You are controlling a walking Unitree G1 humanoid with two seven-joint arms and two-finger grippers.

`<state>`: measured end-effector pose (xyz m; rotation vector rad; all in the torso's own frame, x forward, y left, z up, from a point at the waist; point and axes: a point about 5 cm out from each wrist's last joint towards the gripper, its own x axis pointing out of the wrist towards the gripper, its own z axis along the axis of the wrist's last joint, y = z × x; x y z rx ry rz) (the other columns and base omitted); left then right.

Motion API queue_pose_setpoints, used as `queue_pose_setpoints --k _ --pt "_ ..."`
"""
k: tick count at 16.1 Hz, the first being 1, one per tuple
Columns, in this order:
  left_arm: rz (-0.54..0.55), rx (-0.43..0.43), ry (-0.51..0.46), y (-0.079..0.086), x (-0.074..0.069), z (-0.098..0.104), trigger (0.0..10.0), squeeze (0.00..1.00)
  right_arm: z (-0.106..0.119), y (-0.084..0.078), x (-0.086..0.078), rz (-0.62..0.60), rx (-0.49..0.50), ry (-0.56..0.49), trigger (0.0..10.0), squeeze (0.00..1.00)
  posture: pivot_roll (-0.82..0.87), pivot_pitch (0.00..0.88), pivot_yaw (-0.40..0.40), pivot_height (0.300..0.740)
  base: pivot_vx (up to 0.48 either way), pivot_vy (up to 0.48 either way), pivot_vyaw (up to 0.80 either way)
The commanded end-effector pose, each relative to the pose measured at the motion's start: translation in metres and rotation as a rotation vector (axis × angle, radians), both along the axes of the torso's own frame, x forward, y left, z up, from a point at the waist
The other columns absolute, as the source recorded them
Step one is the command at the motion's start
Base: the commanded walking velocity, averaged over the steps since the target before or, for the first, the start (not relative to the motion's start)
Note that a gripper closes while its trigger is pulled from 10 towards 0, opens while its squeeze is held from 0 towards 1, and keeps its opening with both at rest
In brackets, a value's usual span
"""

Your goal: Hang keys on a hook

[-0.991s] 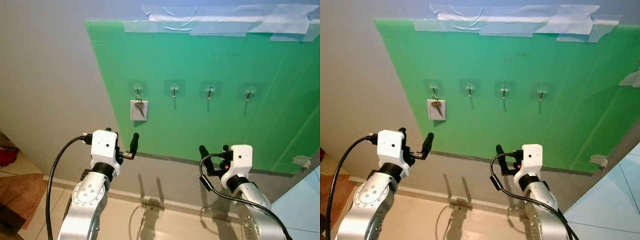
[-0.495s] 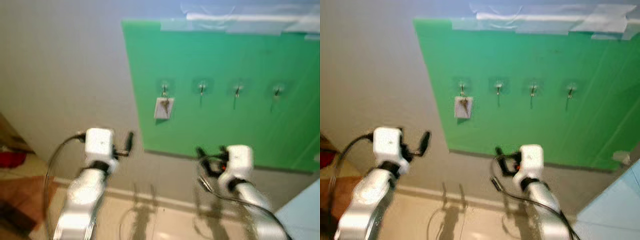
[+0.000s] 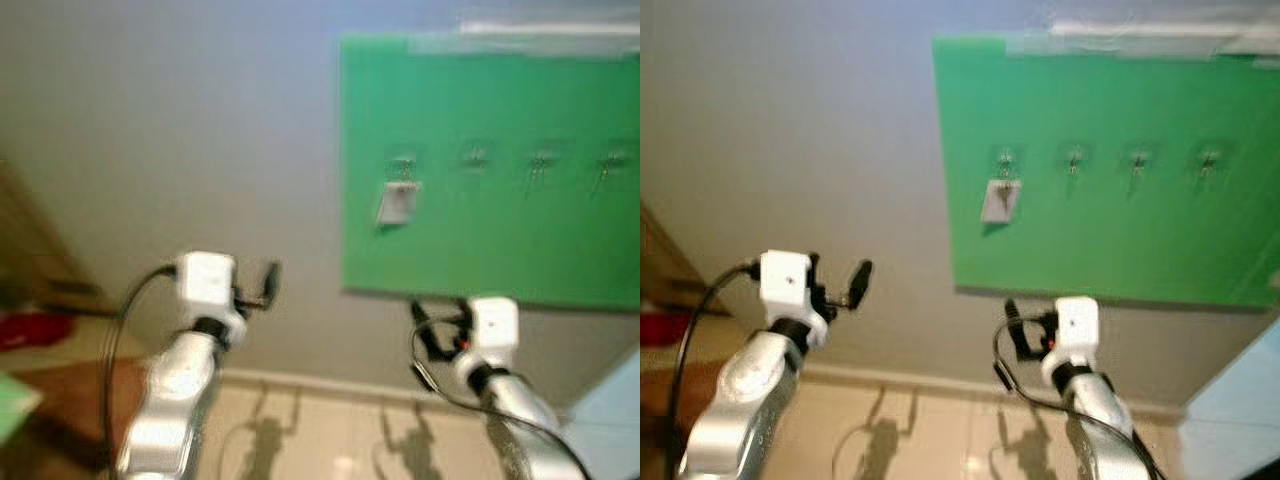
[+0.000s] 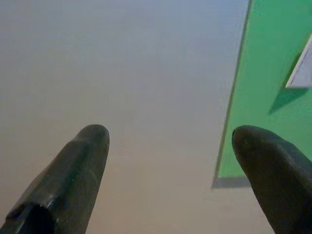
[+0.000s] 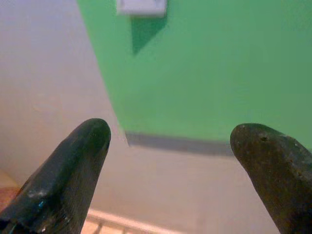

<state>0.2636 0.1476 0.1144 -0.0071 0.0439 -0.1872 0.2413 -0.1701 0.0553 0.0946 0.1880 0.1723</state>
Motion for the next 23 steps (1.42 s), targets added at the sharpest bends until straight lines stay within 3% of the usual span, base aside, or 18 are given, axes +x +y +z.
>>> queue_pose_setpoints --k 1,3,9,11,20,23 --pt "0.049 0.037 -0.067 0.012 0.003 0.005 10.0 0.00 0.013 0.000 0.003 -0.018 -0.003 -0.093 10.0 0.00 -0.05 0.000 0.035 0.740 0.000 0.476 0.00" --pt "0.101 0.071 -0.134 0.018 0.006 0.010 10.0 0.00 0.020 -0.005 0.004 -0.069 -0.028 -0.167 10.0 0.00 -0.06 0.000 0.041 0.740 0.000 0.476 0.00" --pt "0.092 0.116 -0.093 0.016 0.015 0.004 10.0 0.00 0.012 0.005 0.005 -0.013 -0.043 -0.110 10.0 0.00 -0.06 0.000 0.045 0.740 0.000 0.476 0.00" --pt "0.085 0.122 -0.098 0.014 0.016 0.003 10.0 0.00 0.012 0.007 0.006 -0.002 -0.042 -0.115 10.0 0.00 -0.06 0.000 0.044 0.740 0.000 0.000 0.00" --pt "0.025 0.184 -0.057 0.007 0.013 0.001 10.0 0.00 0.006 0.017 0.010 0.075 -0.056 -0.080 10.0 0.00 -0.02 0.000 0.032 0.740 0.000 0.000 0.80" --pt "0.004 0.199 -0.070 0.000 0.014 0.003 10.0 0.00 0.005 0.020 0.011 0.087 -0.051 -0.078 10.0 0.00 -0.02 0.000 0.038 0.740 0.000 -0.461 0.79"
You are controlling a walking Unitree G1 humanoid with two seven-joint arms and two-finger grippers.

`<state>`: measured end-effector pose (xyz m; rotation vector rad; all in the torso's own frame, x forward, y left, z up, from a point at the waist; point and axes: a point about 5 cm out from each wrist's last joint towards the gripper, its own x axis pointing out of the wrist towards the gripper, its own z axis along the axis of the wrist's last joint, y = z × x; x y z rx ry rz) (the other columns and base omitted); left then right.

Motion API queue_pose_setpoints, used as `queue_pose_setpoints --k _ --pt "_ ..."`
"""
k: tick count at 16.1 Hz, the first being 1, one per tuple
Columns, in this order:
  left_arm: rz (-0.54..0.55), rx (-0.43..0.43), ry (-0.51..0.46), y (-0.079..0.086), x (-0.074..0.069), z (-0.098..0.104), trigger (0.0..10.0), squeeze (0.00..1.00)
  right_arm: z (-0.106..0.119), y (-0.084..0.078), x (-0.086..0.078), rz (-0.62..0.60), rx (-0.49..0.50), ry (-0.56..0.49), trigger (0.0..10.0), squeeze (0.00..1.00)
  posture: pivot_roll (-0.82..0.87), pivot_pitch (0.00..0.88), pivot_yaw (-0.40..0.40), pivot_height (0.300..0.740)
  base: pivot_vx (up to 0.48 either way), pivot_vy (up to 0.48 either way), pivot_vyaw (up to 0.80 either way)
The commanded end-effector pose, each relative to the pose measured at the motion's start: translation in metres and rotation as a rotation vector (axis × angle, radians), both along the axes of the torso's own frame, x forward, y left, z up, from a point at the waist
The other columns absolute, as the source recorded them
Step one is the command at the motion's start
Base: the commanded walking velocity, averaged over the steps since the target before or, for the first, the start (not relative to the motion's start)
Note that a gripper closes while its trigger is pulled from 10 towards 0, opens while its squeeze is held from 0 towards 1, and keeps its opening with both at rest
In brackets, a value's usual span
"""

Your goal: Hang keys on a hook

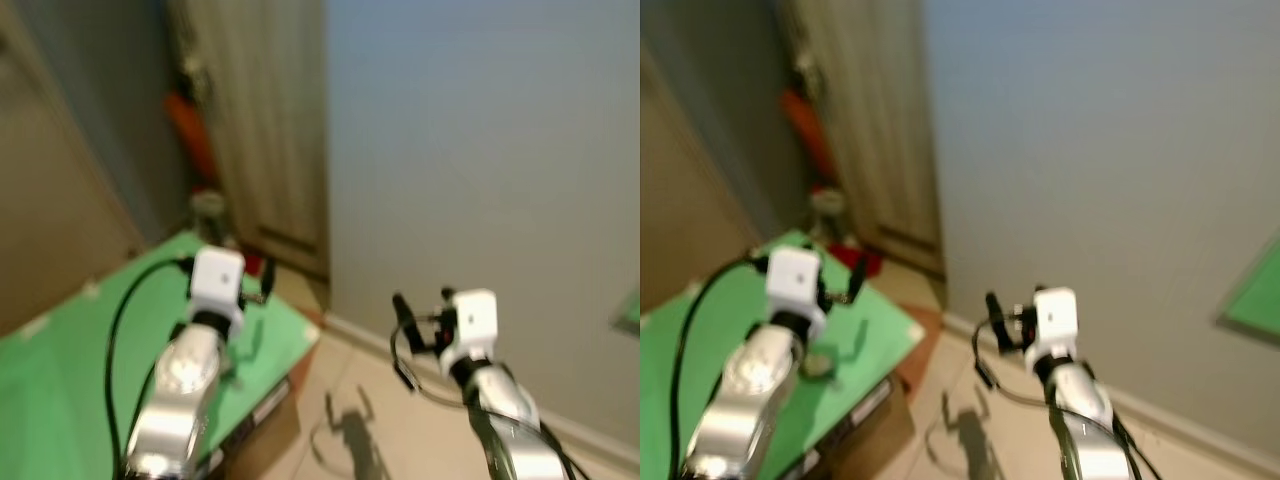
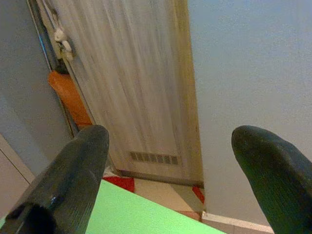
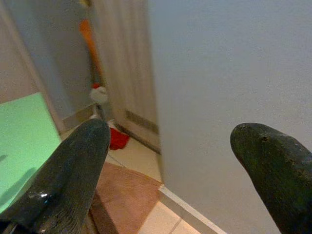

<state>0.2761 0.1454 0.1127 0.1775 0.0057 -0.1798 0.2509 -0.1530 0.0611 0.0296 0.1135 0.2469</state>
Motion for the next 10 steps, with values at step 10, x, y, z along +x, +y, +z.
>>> queue_pose_setpoints --k 10 --pt "0.023 -0.019 0.018 0.0024 0.0032 0.0019 10.0 0.00 -0.0032 0.0021 -0.0019 0.022 -0.015 0.011 10.0 0.01 -0.03 0.000 0.040 0.740 0.160 -0.403 0.79"
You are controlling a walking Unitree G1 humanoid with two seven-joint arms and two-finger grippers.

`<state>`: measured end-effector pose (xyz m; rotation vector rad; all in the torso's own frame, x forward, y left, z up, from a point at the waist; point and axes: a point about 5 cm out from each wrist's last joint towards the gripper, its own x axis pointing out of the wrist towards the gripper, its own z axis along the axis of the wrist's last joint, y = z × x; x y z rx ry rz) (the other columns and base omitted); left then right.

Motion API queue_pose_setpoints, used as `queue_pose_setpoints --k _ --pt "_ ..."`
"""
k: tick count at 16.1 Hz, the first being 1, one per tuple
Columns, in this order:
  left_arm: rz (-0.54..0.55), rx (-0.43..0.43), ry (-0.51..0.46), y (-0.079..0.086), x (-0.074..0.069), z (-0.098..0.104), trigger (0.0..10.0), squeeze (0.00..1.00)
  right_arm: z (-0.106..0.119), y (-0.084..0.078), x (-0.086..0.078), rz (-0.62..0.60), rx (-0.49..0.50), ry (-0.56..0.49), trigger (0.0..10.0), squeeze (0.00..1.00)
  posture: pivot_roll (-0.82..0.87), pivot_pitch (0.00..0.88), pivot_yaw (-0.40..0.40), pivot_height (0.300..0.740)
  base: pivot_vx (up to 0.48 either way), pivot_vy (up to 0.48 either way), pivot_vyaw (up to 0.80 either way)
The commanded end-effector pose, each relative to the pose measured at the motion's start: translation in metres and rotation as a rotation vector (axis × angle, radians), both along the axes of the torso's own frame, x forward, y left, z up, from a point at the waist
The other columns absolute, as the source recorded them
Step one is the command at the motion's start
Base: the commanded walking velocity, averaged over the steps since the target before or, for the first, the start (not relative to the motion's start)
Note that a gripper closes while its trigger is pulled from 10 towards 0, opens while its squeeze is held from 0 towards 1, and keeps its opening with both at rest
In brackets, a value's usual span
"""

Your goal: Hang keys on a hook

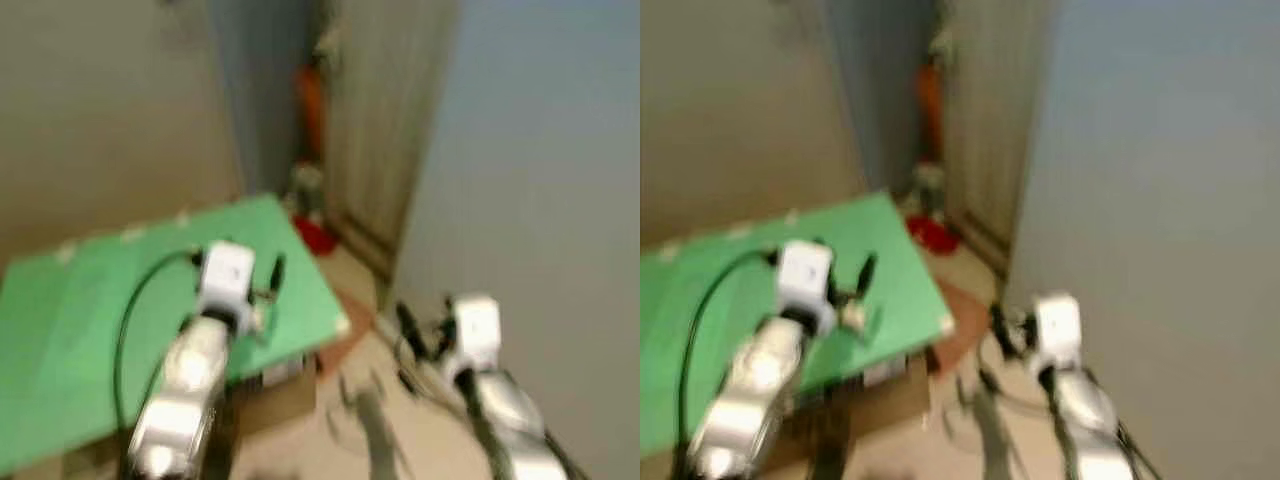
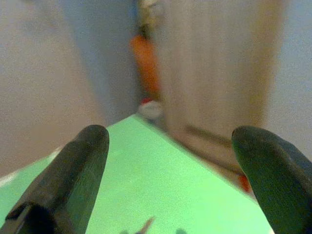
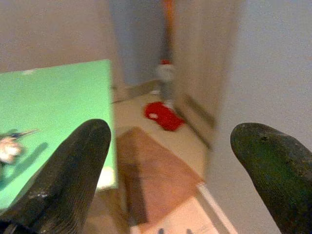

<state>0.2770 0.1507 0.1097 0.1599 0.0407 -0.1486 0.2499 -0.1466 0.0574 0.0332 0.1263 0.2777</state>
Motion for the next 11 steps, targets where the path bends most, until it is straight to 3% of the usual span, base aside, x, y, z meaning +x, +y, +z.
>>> queue_pose_setpoints --k 1,11 --pt "0.009 -0.019 -0.011 -0.0003 0.0029 0.0046 10.0 0.00 0.0003 -0.0036 -0.0004 -0.001 -0.024 -0.002 10.0 0.01 -0.03 0.000 0.039 0.740 0.386 0.000 0.79" --pt "0.017 0.013 -0.029 -0.0006 0.0040 0.0061 10.0 0.00 -0.0027 -0.0012 0.0007 0.035 -0.045 0.012 10.0 0.02 -0.02 0.000 0.031 0.740 0.027 0.000 0.77"
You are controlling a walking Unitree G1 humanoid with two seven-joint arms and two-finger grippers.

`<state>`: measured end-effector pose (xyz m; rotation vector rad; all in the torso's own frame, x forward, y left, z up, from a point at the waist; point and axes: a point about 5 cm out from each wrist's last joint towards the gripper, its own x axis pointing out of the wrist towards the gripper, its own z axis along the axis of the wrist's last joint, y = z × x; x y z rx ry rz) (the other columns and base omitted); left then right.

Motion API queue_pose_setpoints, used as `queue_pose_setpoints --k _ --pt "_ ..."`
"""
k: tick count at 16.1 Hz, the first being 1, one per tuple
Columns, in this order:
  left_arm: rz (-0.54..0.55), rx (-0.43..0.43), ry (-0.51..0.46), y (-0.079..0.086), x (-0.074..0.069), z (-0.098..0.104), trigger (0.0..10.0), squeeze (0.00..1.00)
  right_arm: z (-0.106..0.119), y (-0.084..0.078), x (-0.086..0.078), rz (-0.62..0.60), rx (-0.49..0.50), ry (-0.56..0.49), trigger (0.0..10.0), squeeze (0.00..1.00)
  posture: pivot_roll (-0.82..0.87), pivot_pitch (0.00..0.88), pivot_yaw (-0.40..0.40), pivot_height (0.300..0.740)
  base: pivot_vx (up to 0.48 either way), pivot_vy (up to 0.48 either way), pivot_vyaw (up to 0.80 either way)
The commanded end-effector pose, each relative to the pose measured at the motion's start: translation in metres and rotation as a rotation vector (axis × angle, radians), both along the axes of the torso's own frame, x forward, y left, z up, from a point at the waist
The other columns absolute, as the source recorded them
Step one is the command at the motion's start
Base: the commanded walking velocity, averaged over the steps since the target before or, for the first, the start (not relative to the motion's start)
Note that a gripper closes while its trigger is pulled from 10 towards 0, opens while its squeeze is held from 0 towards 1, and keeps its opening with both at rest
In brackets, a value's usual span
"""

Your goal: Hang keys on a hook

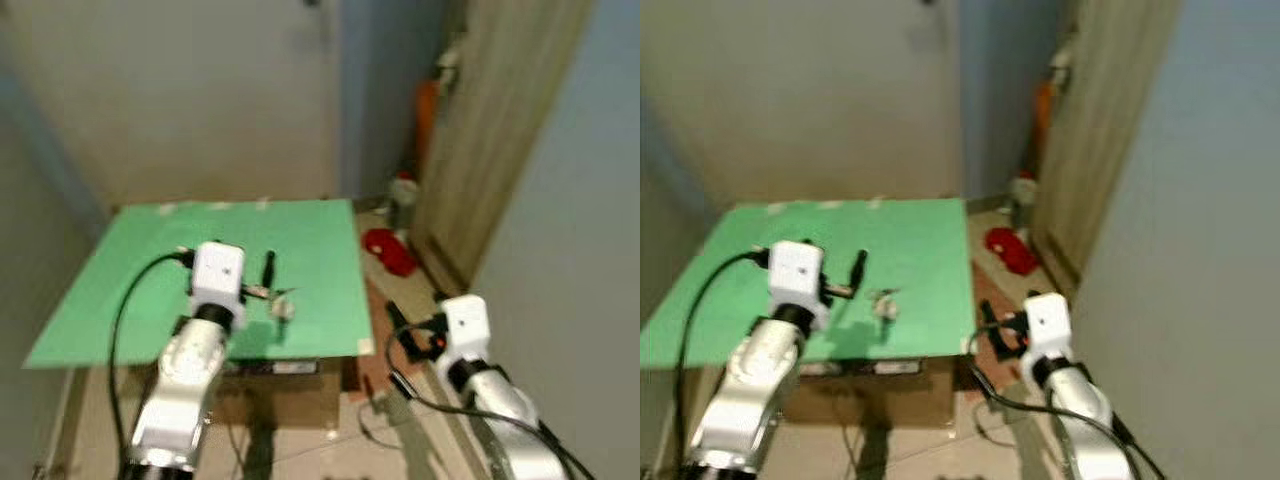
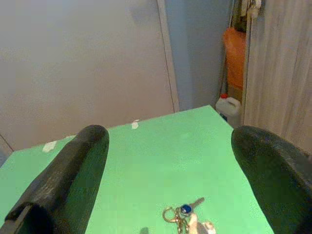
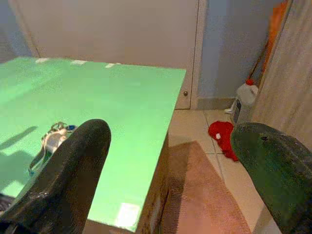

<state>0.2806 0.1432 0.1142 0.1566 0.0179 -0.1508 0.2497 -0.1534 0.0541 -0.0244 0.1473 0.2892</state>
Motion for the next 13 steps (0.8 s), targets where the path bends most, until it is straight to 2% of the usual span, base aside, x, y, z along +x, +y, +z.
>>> queue_pose_setpoints --k 1,3,4,5,7,13 --pt "0.019 0.018 -0.008 0.0067 0.0005 0.0016 10.0 0.00 -0.0011 0.0058 0.0010 0.026 0.001 0.009 10.0 0.02 -0.02 0.000 0.028 0.740 0.000 0.000 0.77" --pt "0.024 0.007 0.000 0.0072 0.0007 0.0008 10.0 0.00 -0.0018 0.0045 0.0018 0.012 0.015 0.012 10.0 0.02 -0.02 0.000 0.026 0.740 0.000 0.000 0.77" --pt "0.025 0.007 0.001 0.0075 0.0008 0.0006 10.0 0.00 -0.0014 0.0038 0.0021 0.014 0.020 0.010 10.0 0.00 -0.02 0.000 0.025 0.740 0.000 0.000 0.00" --pt "0.025 0.048 -0.012 0.0073 0.0014 0.0014 10.0 0.00 -0.0016 0.0027 0.0021 0.010 0.019 0.011 10.0 0.00 -0.02 0.000 0.024 0.740 0.000 0.000 0.00" --pt "0.028 0.037 -0.011 0.0071 0.0027 0.0020 10.0 0.00 -0.0023 0.0033 0.0013 0.011 0.021 0.011 10.0 0.00 -0.02 0.000 0.029 0.740 0.000 0.000 0.00" --pt "0.048 0.015 0.013 0.0115 0.0084 0.0018 10.0 0.00 -0.0040 0.0036 -0.0006 0.000 0.022 0.011 10.0 0.00 -0.03 0.000 0.040 0.740 0.415 0.042 0.00"
